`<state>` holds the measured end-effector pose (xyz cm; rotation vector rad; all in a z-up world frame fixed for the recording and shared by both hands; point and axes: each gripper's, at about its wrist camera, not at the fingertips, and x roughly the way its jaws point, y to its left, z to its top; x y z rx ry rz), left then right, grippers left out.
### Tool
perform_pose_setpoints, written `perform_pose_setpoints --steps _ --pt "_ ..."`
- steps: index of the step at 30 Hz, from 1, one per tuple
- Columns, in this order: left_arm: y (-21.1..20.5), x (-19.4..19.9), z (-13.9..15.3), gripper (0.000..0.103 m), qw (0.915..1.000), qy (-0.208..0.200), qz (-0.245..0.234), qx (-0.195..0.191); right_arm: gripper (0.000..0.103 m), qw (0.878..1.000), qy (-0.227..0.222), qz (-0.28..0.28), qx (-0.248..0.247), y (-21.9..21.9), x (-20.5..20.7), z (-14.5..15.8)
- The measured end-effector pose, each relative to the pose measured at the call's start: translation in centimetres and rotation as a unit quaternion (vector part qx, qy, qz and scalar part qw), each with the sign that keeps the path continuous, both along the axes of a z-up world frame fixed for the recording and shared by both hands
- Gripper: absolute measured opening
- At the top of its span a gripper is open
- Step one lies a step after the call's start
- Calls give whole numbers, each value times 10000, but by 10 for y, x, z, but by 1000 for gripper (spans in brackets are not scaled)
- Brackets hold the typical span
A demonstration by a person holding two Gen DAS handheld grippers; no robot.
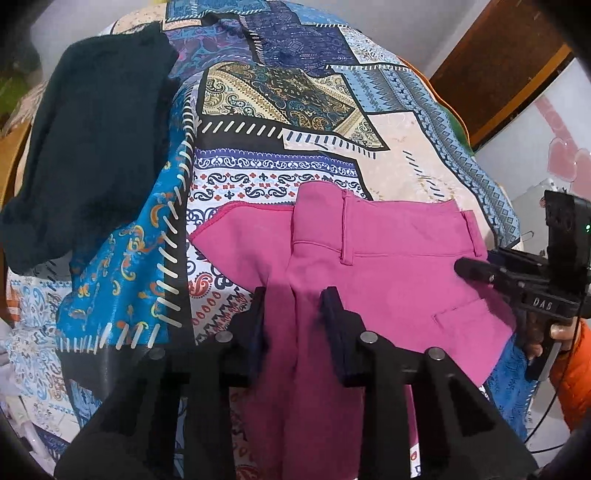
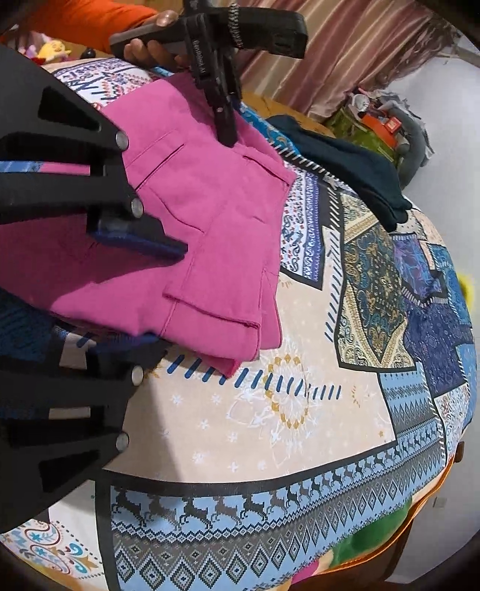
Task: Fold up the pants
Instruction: 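Lift the folded pants with the left tool and carry them onto the dark garment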
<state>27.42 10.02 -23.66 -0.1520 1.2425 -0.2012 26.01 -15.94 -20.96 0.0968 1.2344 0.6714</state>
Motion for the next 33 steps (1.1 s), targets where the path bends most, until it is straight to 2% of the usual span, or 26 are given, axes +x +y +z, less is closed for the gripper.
perform_pose_setpoints --steps 3,5,11,17,24,29,33 --pt "-2 -1 3 22 9999 -61 87 42 16 10000 -76 -24 38 -1 0 5" --pt "-1 -3 8 13 9996 -163 178 140 15 9997 -230 19 -33 1 -3 10" --pt "2 -10 21 11 9989 -323 257 242 13 9966 -773 188 -207 12 -12 34" --pt "10 -20 56 11 9959 -767 372 317 13 9925 -1186 268 -88 23 -17 66" --pt "30 -34 110 10 9848 -1504 598 629 13 9835 -1759 420 41 53 -8 113" --pt "65 -33 138 10 9779 -1764 917 642 13 9763 -2085 560 153 85 1 137" --pt "99 -27 153 10 9706 -1902 1201 861 13 9702 -2291 745 263 124 10 149"
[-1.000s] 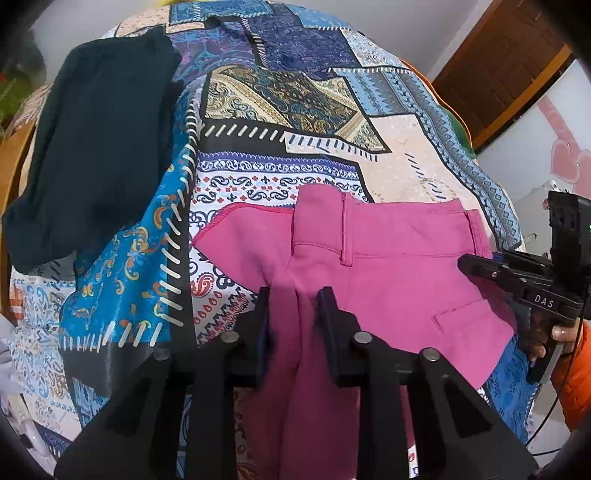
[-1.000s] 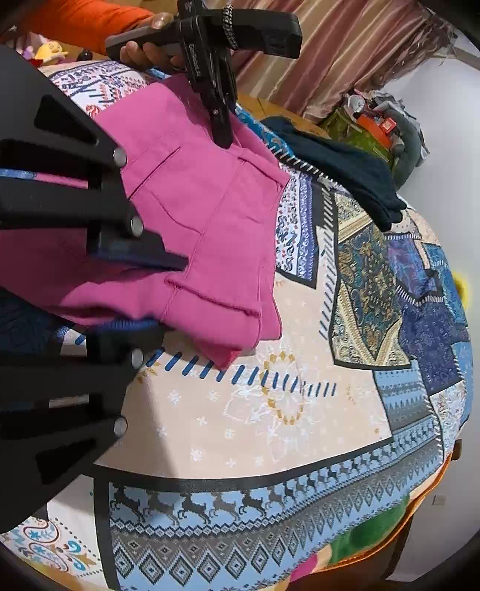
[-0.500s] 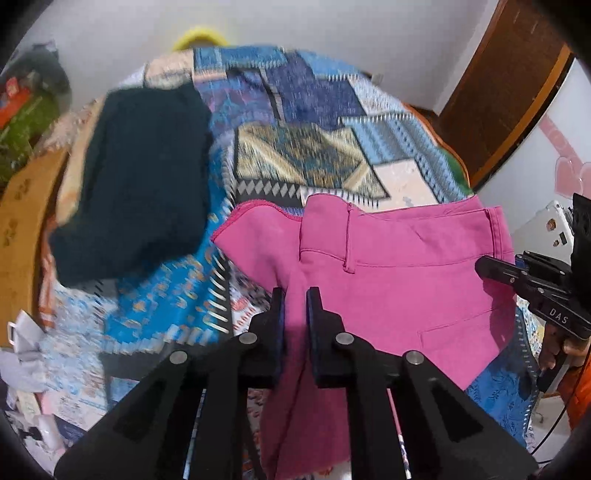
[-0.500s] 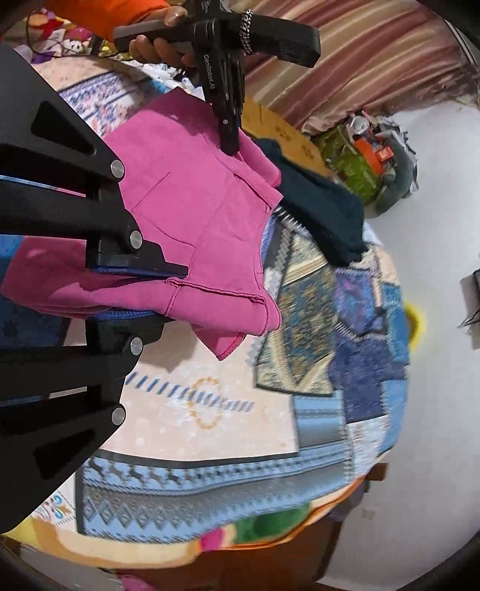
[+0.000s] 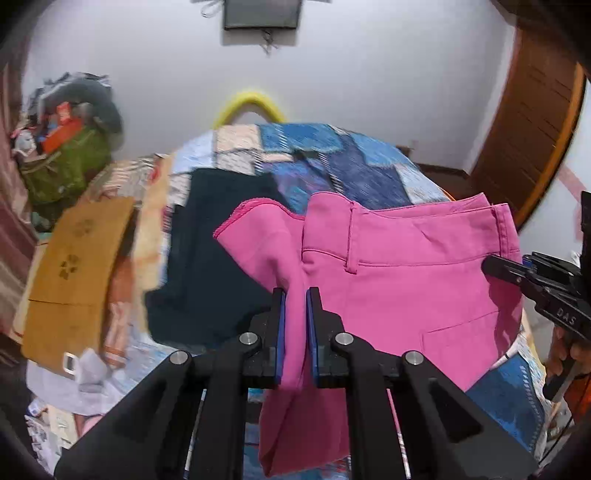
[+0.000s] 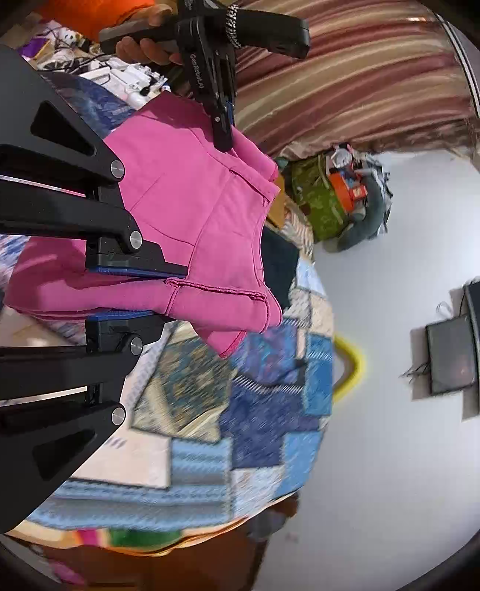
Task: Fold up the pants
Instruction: 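Lift the folded pants with the left tool and carry them onto the dark garment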
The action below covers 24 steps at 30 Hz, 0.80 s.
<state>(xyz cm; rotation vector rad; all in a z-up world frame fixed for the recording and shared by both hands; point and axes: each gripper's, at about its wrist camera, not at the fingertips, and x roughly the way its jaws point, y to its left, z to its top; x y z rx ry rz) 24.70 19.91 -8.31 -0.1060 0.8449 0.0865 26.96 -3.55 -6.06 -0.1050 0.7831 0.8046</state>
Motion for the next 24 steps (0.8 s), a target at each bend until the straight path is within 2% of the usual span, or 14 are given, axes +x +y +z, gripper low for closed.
perform_pose_setpoints --steps 4,11,14,20,24 --pt "32 6 8 10 9991 -140 334 211 13 9996 -148 221 -25 41 13 4" --pt "103 30 -6 10 9955 -182 923 127 13 9979 -413 504 -42 107 40 2" --pt "126 47 -20 9 9941 -108 1077 107 13 9978 -407 511 -65 130 54 -9" --pt "158 87 -66 3 9918 227 1241 205 13 9988 -96 415 -224 164 80 -48" --pt "178 105 -100 3 9908 369 1303 -60 13 9983 154 361 -439 178 96 -79"
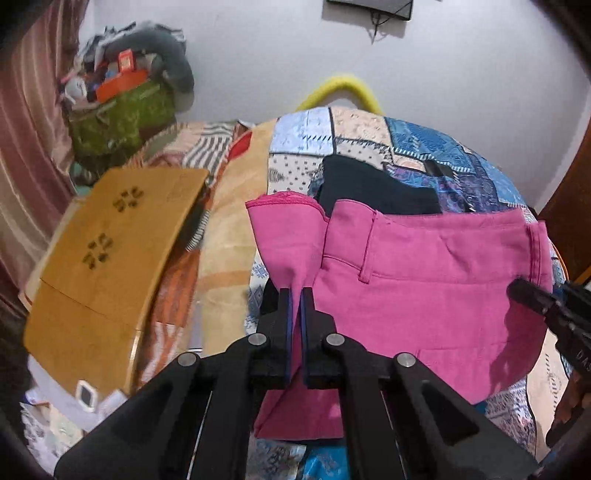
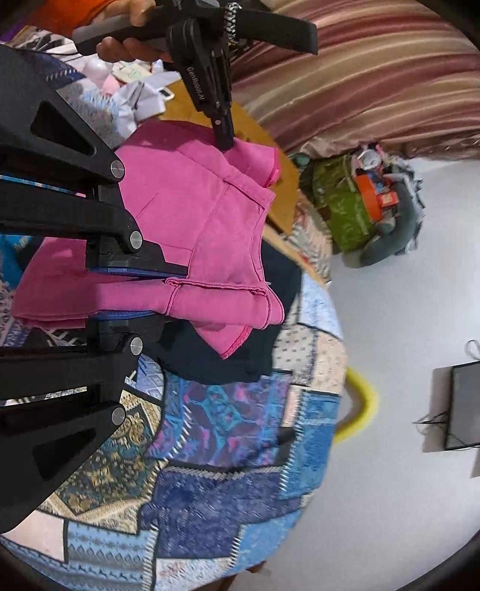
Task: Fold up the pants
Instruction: 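Lift the folded pants with the left tool and carry them onto the dark garment, then open the left tool to release the pants on the dark garment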
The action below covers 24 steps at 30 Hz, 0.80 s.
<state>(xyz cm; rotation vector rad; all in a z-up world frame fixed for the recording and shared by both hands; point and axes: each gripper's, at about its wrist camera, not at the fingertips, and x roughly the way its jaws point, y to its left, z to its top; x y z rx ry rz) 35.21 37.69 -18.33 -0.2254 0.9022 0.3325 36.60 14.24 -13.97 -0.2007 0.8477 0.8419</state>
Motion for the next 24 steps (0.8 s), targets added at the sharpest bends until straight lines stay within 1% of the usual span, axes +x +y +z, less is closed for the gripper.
perform_pose_setpoints --steps 3,5,8,10,11,12,15,16,20,23,24 --pt "8 9 -24 3 9998 184 47 -47 13 9997 164 -98 -120 3 9 -17" --pt "12 13 -38 3 9994 309 150 -9 13 9994 229 -173 -203 4 12 -26" --pt "17 14 -49 5 9987 411 301 -80 15 9989 219 -254 -330 2 13 -37" --pt "19 13 -51 6 9982 448 376 -98 22 9986 140 -287 -427 1 11 -39" --pt "19 11 -51 6 9981 460 404 -40 23 9982 55 -291 -530 1 8 -39" --pt "18 9 -50 6 9980 473 403 56 25 9977 -28 -298 -612 1 7 -40" --pt "13 0 -45 9 9980 529 297 195 39 9966 -107 -249 -773 -2 1 -38" --pt "12 -2 -43 10 9981 525 269 201 41 9965 -96 -236 -801 -5 -1 -37" --pt "6 -19 -22 14 9983 450 263 260 41 9967 -140 -236 -769 -15 -9 -25" --pt "-3 -36 3 18 9988 284 241 313 41 9981 -115 -254 -555 -24 -17 -5" --pt "-9 -45 17 19 9989 182 224 381 41 9986 -109 -253 -447 -28 -21 3"
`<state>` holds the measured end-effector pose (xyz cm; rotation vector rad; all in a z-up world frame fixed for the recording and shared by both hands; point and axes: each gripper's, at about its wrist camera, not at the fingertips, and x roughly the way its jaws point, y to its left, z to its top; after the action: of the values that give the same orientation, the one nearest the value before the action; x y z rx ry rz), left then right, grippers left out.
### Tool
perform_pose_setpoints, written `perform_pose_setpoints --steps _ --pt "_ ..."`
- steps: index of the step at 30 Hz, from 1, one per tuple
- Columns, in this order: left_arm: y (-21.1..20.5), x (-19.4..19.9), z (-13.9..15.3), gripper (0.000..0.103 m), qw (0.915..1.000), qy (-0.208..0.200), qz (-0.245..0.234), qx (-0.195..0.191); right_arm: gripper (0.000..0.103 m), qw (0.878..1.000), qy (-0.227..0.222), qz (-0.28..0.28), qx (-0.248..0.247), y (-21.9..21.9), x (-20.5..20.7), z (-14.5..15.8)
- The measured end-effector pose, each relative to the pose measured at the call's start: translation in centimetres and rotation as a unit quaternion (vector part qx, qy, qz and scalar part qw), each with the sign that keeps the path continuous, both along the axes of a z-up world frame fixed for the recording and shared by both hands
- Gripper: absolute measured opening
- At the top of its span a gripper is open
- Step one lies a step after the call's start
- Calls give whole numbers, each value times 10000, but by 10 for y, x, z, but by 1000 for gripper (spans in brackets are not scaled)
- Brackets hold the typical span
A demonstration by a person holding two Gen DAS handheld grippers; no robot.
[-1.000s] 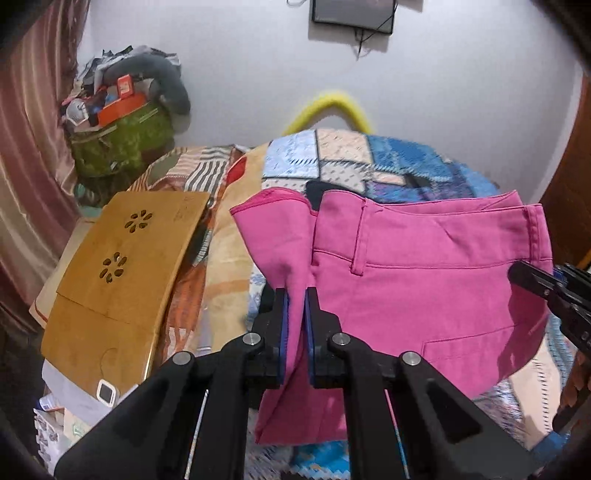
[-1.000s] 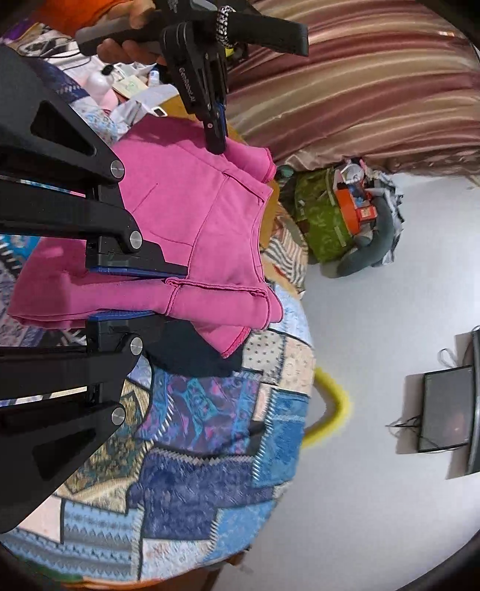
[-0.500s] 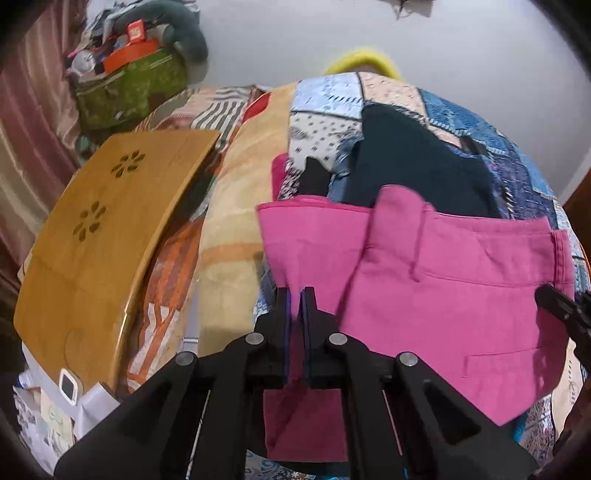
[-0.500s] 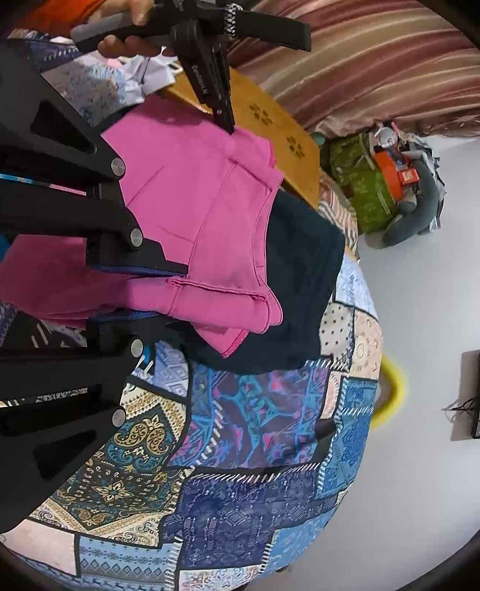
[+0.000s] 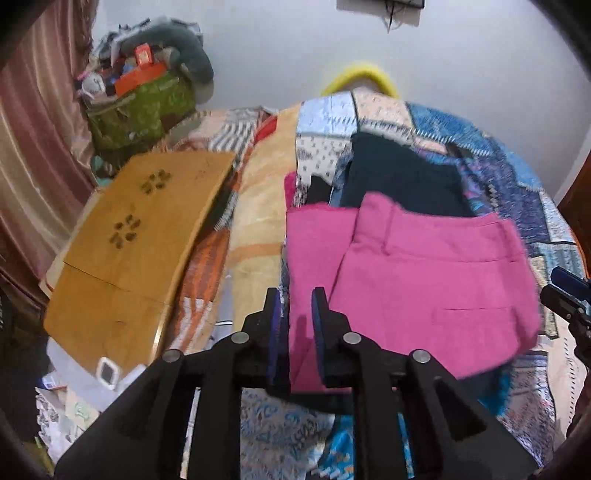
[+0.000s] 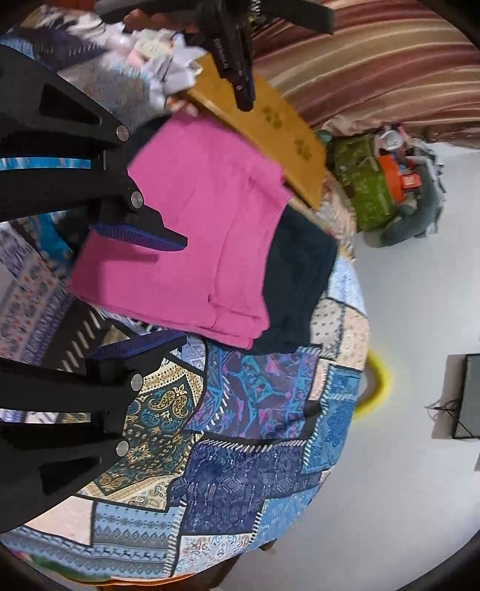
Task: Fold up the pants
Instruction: 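Open the left tool to release the pants on the dark garment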
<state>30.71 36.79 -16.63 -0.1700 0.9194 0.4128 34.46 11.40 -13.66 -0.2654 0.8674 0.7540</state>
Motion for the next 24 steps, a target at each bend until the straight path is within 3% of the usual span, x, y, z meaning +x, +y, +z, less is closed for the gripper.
perform_pose_setpoints --steps 6,10,13,18,24 --pt "-34 -48 69 21 9980 -546 -191 269 41 9972 -496 89 549 -24 -44 68" --pt "-68 -95 119 22 9927 -1057 -420 413 41 9915 -834 158 985 -46 -81 113" --pt "-93 -129 150 22 9880 -1365 -315 649 41 9848 -1121 175 1314 -66 -112 142" --pt "-134 -193 191 22 9749 -2025 -406 834 41 9702 -1553 215 1846 -101 -167 180" --pt "-175 -260 216 22 9591 -2632 -574 871 41 9537 -1918 281 2302 -135 -220 204"
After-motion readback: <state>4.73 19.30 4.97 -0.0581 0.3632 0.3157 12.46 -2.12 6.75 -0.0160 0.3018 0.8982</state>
